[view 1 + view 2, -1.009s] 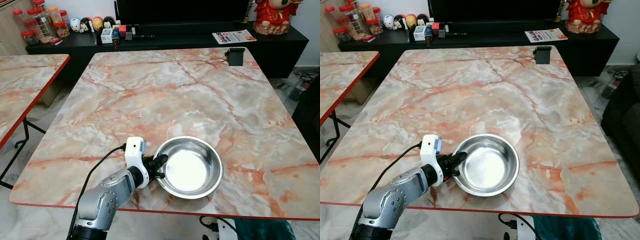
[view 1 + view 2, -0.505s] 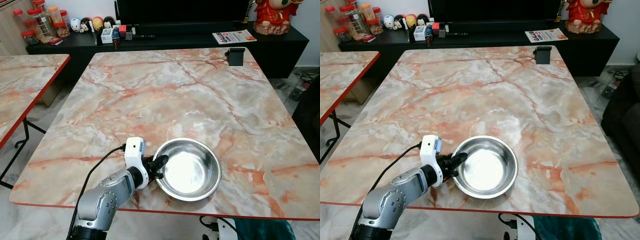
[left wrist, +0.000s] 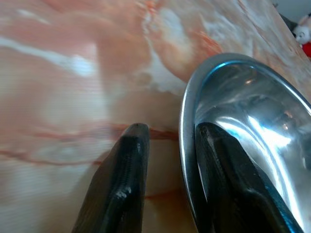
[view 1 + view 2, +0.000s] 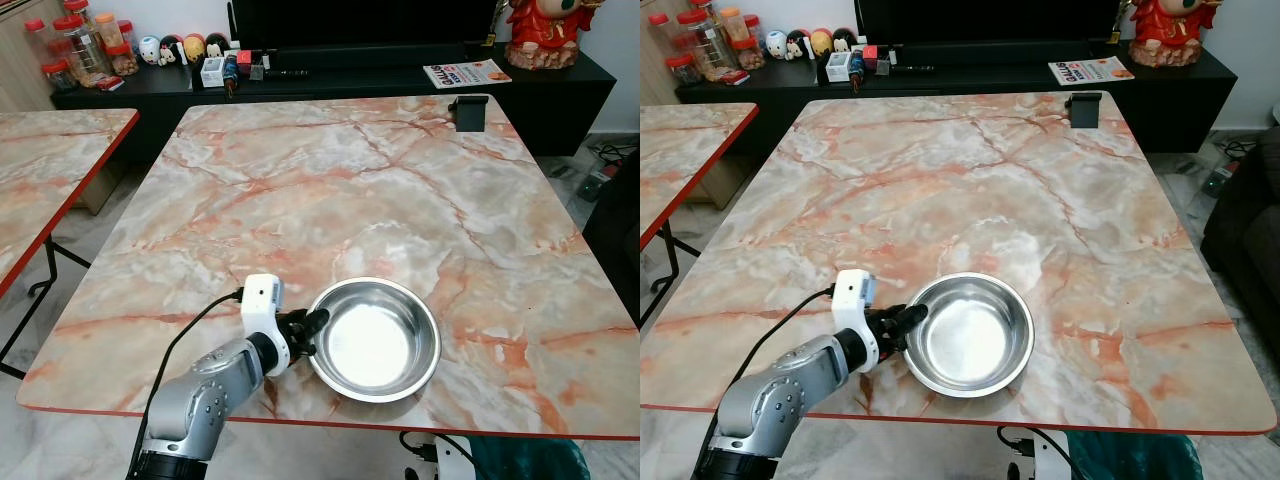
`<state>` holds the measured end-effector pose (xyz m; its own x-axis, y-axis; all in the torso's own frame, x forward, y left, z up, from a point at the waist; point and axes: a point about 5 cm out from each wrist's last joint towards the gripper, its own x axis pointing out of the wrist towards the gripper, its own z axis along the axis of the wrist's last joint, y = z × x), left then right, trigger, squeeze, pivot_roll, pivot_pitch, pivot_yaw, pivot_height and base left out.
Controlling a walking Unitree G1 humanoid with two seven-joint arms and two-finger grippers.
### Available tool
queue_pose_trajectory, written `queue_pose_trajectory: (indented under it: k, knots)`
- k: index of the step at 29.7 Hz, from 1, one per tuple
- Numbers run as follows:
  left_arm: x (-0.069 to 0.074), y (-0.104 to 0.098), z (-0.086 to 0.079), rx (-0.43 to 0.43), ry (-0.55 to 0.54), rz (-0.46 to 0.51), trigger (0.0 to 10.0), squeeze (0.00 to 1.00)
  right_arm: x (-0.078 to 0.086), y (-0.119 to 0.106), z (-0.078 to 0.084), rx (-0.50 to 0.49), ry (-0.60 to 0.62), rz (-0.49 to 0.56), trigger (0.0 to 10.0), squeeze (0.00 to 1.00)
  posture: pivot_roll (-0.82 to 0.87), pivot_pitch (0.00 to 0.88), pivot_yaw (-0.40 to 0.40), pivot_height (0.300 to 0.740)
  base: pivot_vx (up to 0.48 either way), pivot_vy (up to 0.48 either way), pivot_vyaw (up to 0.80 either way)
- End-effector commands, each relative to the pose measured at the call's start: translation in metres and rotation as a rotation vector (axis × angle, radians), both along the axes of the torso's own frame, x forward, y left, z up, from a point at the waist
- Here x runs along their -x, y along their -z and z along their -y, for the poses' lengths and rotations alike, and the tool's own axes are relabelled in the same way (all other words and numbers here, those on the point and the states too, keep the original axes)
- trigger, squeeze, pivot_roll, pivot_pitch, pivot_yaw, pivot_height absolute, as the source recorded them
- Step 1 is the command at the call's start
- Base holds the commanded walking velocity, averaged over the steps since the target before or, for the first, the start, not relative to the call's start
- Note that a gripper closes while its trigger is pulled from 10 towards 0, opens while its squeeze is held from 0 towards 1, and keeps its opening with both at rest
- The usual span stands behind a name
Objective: Setting the table
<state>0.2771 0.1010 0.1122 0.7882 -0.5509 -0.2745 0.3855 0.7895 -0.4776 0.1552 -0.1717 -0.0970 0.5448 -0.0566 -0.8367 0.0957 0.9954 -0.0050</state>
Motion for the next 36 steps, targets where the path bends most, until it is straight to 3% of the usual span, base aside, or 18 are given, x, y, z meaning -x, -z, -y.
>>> queue_pose_trajectory:
  k: [1,9,22,36]
  knots:
    - [0.000,-0.003,-0.013,0.008,-0.043,0.010,10.0,0.00,0.002,0.001,-0.002,-0.009,0.011,-0.008,10.0,0.00,0.08,0.072,0.072,0.740,0.000,0.000,0.00]
    - [0.002,-0.006,-0.036,0.024,-0.086,0.013,10.0,0.00,0.001,0.001,-0.003,-0.009,0.007,-0.007,10.0,0.00,0.09,0.066,0.070,0.740,0.000,0.000,0.00]
    - [0.012,-0.001,-0.001,0.052,0.087,-0.011,10.0,0.00,0.000,0.000,-0.004,-0.011,0.002,-0.005,10.0,0.00,0.08,0.063,0.072,0.740,0.000,0.000,0.00]
    - [0.011,0.000,-0.002,0.038,0.079,-0.015,10.0,0.00,0.001,0.001,-0.005,-0.010,0.004,-0.008,10.0,0.00,0.08,0.067,0.073,0.740,0.000,0.000,0.00]
